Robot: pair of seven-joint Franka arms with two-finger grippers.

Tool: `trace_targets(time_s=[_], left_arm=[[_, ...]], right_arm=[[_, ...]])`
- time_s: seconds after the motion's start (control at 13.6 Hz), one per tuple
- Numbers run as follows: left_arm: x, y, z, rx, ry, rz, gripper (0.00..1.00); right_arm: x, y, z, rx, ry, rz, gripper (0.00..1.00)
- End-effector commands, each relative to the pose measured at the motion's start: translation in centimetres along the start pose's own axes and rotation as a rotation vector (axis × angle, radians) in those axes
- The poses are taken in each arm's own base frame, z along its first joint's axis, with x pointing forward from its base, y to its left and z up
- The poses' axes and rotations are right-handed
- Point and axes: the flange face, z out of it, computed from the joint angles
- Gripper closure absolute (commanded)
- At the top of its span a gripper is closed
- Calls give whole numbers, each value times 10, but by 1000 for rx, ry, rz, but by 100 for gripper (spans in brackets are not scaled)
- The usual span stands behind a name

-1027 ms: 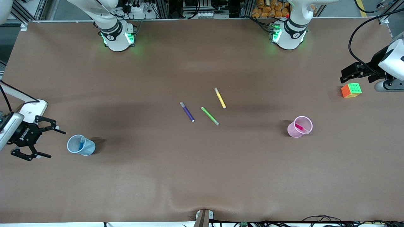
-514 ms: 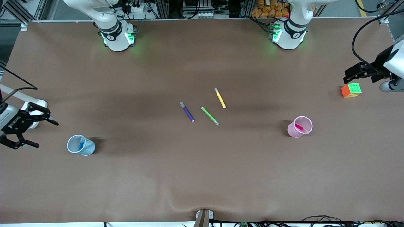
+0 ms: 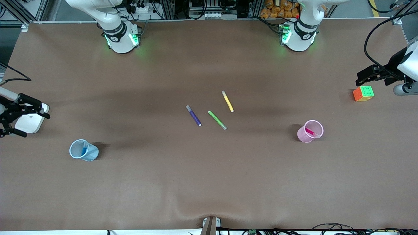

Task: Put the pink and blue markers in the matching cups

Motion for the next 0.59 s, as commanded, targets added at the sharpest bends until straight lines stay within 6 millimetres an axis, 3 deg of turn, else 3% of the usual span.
trace_targets(time_s=[0.0, 0.22, 0.51], left_arm=[[-2, 0, -4, -20, 1, 26, 0], [-2, 3, -2, -19, -3, 30, 0], [1, 6, 4, -19, -12, 35, 0]], right_arm=[[-3, -36, -16, -32, -67, 156, 0], [-5, -61, -28, -104, -120, 365, 0], [-27, -67, -37, -168, -142, 589, 0]])
